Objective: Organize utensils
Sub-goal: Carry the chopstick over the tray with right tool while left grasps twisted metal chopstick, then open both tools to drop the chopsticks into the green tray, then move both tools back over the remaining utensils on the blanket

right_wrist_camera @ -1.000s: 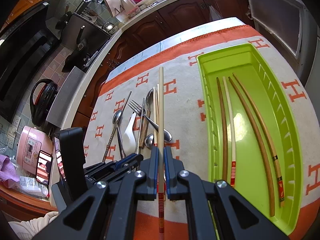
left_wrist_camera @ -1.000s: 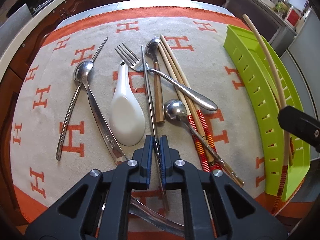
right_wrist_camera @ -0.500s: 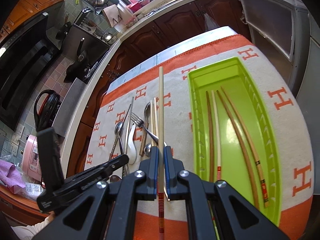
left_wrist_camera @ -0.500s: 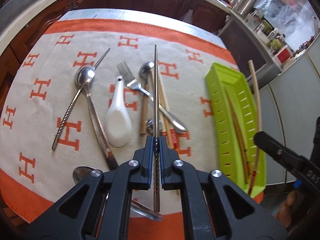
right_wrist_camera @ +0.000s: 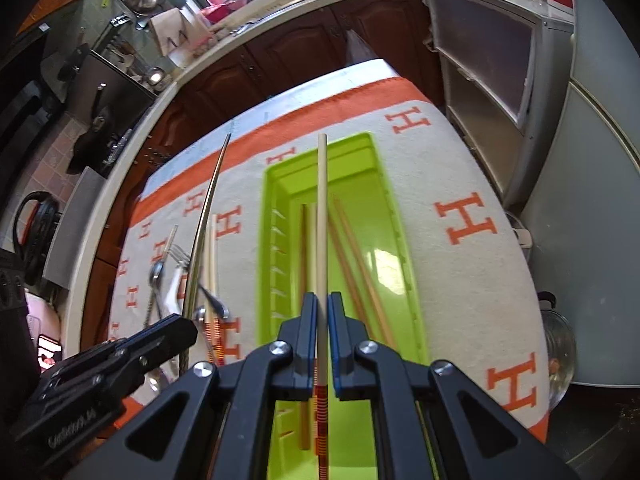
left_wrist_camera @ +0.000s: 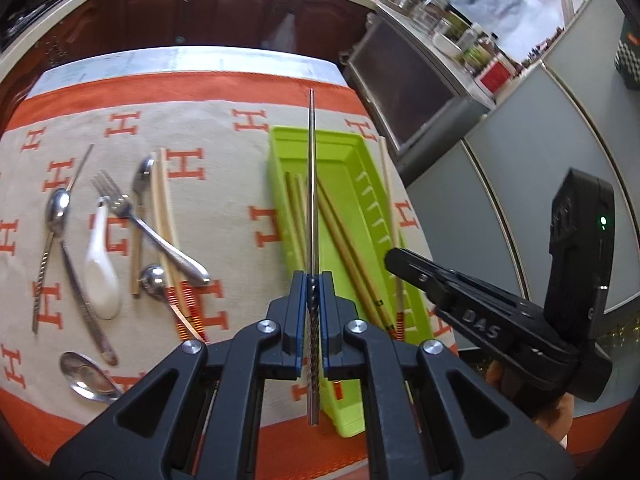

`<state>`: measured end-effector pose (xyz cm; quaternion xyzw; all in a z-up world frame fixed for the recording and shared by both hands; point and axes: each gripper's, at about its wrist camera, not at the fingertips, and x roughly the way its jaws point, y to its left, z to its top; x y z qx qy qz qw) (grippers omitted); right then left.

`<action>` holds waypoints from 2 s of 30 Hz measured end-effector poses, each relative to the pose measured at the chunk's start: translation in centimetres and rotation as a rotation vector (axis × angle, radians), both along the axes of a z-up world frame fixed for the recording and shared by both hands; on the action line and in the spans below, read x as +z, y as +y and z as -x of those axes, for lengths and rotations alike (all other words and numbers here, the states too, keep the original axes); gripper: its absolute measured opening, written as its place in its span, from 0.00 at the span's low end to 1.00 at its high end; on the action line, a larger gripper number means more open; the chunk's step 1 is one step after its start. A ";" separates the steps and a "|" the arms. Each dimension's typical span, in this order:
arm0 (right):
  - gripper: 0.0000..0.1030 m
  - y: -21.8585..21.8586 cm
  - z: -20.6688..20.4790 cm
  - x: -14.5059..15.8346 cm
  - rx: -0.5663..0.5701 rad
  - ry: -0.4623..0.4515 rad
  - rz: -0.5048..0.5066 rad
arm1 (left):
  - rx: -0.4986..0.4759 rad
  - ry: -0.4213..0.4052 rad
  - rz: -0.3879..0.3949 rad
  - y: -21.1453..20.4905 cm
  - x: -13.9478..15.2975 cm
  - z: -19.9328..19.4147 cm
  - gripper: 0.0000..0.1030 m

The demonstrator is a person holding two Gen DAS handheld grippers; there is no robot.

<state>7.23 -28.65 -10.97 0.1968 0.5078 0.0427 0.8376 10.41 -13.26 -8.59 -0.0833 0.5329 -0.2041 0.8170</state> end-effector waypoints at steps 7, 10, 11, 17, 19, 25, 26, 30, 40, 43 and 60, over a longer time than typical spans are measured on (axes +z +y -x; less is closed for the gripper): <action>0.06 -0.2 -0.9 -1.7 0.017 0.044 -0.020 | -0.044 0.077 -0.005 -2.9 -2.7 -0.4 0.04; 0.09 -0.3 -1.0 -2.1 0.012 0.055 -0.049 | -0.070 0.101 -0.025 -2.9 -3.9 -0.4 0.04; 0.13 -0.3 -1.0 -2.1 0.010 0.055 -0.050 | -0.078 0.098 -0.039 -3.0 -4.1 -0.2 0.04; 0.16 -0.2 -0.3 -1.8 0.001 0.048 -0.065 | -0.107 0.085 -0.045 -1.9 -3.5 0.9 0.04; 0.16 -0.1 -0.1 -1.6 0.000 0.044 -0.063 | -0.109 0.063 -0.060 -1.1 -2.8 1.4 0.04; 0.16 1.0 0.7 -0.5 0.022 0.020 -0.049 | -0.100 0.017 -0.143 1.5 -1.4 2.5 0.04; 0.16 1.2 0.9 -0.2 0.028 0.015 -0.047 | -0.093 0.012 -0.149 2.1 -1.1 2.6 0.05; 0.16 2.6 1.2 0.7 0.059 -0.005 -0.029 | -0.041 -0.013 -0.166 5.1 0.0 3.1 0.10; 0.16 7.1 0.5 3.1 0.183 -0.047 0.014 | 0.109 -0.064 -0.152 11.7 3.6 2.4 0.28; 0.16 8.8 -0.5 3.7 0.225 -0.048 0.035 | 0.148 -0.070 -0.171 13.3 4.3 1.8 0.28; 0.16 17.7 -7.1 1.6 0.445 0.043 0.052 | 0.319 0.007 -0.192 21.6 2.5 -3.9 0.28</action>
